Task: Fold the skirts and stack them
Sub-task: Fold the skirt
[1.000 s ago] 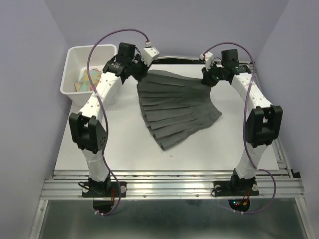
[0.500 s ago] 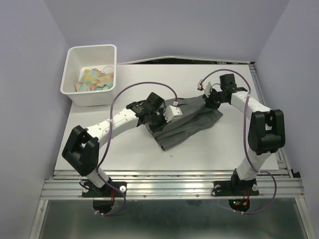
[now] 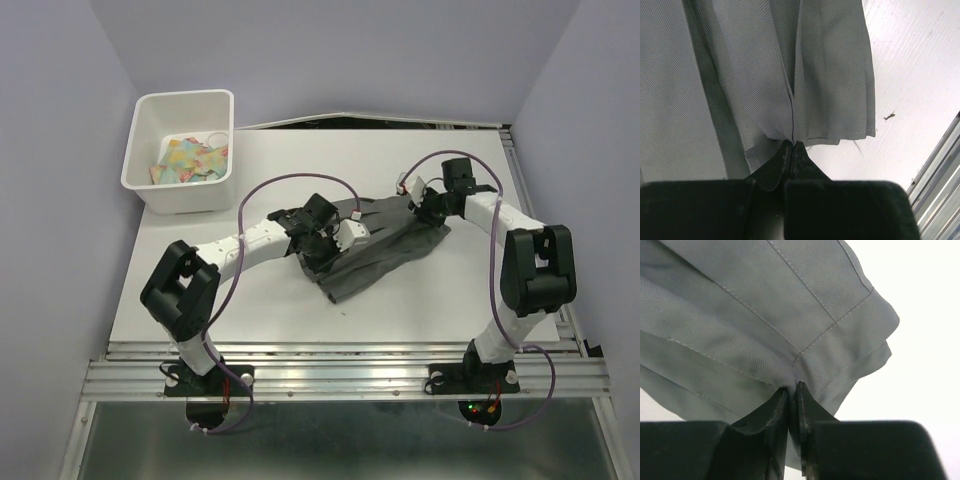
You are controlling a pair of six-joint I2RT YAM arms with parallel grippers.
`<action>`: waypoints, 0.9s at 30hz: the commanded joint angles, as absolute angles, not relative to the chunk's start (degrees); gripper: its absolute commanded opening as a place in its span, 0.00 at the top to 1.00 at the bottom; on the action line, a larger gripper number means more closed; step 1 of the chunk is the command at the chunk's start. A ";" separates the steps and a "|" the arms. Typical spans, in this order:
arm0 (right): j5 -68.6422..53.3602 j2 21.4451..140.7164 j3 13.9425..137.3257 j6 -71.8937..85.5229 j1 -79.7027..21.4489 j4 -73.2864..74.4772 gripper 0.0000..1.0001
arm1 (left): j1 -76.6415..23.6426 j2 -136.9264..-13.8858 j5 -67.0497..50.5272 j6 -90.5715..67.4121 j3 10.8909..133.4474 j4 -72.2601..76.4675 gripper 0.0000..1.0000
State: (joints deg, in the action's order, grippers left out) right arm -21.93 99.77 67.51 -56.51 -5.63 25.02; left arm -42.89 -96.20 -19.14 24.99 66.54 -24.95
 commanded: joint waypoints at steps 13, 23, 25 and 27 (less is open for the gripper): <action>-25.05 90.63 70.69 -62.92 -2.99 17.59 0.99 | -42.80 -88.42 -22.85 22.24 67.15 -22.85 1.00; -21.98 86.75 58.01 -67.77 1.23 12.30 0.20 | -50.79 -93.33 -28.03 23.28 65.92 -21.79 0.86; -21.27 86.05 58.01 -67.06 2.80 12.48 0.01 | -52.99 -94.39 -28.30 24.43 65.74 -22.41 0.63; -21.18 84.91 58.36 -66.62 3.51 12.48 0.00 | -53.61 -94.05 -29.18 25.05 66.18 -23.90 0.54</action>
